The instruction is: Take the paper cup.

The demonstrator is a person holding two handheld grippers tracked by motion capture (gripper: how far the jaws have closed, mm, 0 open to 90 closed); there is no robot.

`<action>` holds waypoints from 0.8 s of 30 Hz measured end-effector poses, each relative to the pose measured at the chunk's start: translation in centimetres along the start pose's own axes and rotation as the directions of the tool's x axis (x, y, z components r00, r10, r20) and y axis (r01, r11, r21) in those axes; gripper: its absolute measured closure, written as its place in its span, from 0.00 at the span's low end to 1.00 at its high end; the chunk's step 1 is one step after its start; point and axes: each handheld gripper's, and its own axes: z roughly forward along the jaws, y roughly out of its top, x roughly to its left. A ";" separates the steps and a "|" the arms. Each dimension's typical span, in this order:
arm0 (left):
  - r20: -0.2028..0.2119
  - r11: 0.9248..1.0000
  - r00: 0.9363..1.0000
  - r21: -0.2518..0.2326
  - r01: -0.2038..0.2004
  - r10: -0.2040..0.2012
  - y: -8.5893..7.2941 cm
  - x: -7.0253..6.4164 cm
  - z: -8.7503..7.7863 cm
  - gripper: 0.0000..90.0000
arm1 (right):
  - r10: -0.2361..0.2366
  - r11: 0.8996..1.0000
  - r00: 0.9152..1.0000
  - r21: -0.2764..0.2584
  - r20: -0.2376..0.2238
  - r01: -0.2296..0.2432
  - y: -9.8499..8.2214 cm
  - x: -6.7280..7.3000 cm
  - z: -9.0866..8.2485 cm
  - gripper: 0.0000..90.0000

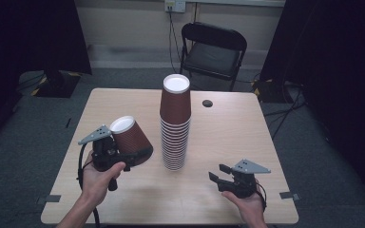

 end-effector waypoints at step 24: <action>0.029 0.987 0.988 0.063 0.149 -0.151 -2.5 -0.4 0.4 0.14 | -0.142 0.989 0.973 -0.076 -0.182 0.130 3.2 6.7 1.7 0.60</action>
